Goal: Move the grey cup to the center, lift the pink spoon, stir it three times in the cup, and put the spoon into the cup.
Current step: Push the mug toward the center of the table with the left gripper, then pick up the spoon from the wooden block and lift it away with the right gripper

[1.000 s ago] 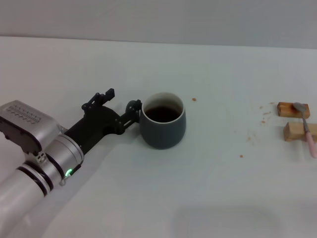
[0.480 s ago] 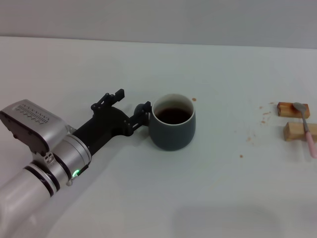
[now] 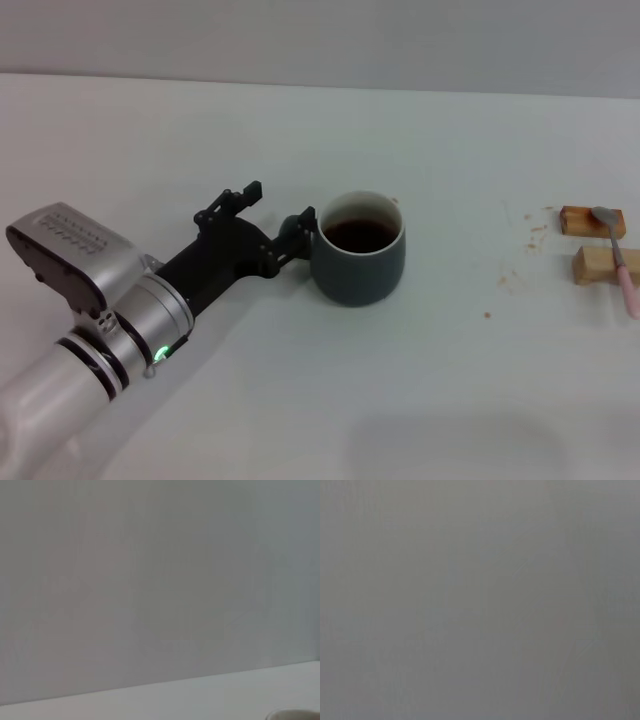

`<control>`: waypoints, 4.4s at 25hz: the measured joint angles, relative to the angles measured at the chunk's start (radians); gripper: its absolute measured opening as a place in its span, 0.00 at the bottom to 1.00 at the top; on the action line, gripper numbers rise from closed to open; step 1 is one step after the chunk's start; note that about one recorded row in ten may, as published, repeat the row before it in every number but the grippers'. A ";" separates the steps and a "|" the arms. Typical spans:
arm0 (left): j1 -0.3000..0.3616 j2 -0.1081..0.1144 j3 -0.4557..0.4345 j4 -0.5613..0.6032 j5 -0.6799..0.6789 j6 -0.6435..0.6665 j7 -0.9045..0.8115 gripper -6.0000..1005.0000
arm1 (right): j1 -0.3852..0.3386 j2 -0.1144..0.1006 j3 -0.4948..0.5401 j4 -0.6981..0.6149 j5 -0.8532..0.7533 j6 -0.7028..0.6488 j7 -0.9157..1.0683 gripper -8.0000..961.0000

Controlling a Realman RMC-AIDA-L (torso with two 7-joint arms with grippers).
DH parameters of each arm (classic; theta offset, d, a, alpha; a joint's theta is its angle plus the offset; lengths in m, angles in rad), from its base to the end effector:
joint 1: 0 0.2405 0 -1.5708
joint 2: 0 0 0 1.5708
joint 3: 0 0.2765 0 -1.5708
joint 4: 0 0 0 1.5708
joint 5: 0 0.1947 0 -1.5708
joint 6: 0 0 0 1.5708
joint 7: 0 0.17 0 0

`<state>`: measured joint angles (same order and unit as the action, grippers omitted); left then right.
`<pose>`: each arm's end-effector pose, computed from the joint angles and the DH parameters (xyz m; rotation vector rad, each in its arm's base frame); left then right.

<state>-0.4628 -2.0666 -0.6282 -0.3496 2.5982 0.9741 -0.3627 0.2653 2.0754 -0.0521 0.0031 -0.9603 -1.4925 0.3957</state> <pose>-0.2628 0.3364 -0.1148 -2.1512 -0.6004 -0.7908 0.4134 0.2612 0.0842 -0.9939 0.6164 0.8046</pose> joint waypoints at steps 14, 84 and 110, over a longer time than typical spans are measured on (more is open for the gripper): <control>0.004 -0.001 0.044 -0.026 0.000 0.000 0.000 0.81 | -0.003 0.000 0.000 0.000 0.000 0.000 0.000 0.74; -0.050 0.004 -0.082 0.010 0.062 0.141 -0.125 0.81 | -0.086 0.011 -0.305 0.250 -0.076 -0.054 -0.012 0.74; -0.051 0.000 -0.080 0.005 0.065 0.120 -0.125 0.81 | -0.065 0.010 -0.316 0.271 -0.219 0.064 -0.005 0.74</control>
<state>-0.5137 -2.0662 -0.7086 -0.3444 2.6630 1.0936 -0.4878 0.2003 2.0851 -0.3681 0.2745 -1.1796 -1.4288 0.3909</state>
